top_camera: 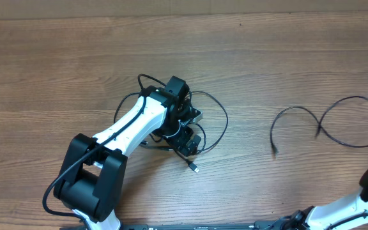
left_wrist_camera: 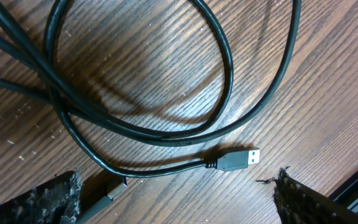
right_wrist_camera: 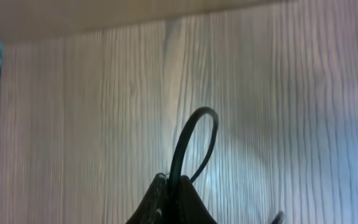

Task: Untangle cables

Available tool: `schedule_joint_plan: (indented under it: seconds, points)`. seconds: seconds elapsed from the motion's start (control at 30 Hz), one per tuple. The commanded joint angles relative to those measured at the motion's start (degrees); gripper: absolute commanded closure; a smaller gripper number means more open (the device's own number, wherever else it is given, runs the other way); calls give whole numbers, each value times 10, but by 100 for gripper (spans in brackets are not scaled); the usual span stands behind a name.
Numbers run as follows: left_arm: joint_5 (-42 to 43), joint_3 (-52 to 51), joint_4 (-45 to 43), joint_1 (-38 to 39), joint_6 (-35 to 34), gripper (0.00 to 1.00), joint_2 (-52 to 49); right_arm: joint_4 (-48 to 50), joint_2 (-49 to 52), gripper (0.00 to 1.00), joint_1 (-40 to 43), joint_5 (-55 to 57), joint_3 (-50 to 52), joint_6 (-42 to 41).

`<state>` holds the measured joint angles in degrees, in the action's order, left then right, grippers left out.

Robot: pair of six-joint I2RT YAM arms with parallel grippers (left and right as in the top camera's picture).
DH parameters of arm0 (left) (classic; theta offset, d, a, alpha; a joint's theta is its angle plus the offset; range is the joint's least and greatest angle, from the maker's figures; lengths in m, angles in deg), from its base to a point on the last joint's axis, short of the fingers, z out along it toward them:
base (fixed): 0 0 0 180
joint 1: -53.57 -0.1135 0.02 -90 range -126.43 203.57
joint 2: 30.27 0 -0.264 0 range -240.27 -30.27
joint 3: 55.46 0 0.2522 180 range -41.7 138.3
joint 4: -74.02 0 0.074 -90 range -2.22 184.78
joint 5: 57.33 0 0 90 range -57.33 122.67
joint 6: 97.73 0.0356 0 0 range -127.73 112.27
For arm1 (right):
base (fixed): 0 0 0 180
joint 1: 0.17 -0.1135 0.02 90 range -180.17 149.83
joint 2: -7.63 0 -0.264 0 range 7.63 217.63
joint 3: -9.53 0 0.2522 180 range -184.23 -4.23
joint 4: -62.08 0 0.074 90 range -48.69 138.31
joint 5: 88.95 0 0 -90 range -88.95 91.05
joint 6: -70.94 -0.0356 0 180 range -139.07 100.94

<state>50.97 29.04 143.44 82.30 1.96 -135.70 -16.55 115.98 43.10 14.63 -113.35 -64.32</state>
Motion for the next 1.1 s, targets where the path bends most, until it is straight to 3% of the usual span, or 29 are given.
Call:
schedule_joint_plan:
  seconds: [0.0,0.4,0.67,0.73,0.8,0.83,0.9,1.07]
  points:
    - [10,-3,-4,-2,15,0,9,20,31,96,30,37,2,6]
    - [8,-3,-3,-2,17,0,9,89,117,96,113,46,3,9]
    - [8,-3,-9,-2,17,0,9,169,120,96,143,41,3,53]
    - [8,-3,-9,-2,17,0,9,174,120,84,144,35,3,53]
    - [8,-3,-9,-2,17,0,9,175,120,53,144,26,3,53]
    - [8,-3,-9,-2,17,0,9,175,120,27,144,18,3,53]
    - [8,-3,-9,-2,17,0,9,175,120,3,144,9,3,53]
    - [8,-3,-10,-2,17,0,9,175,120,0,142,-45,3,70]
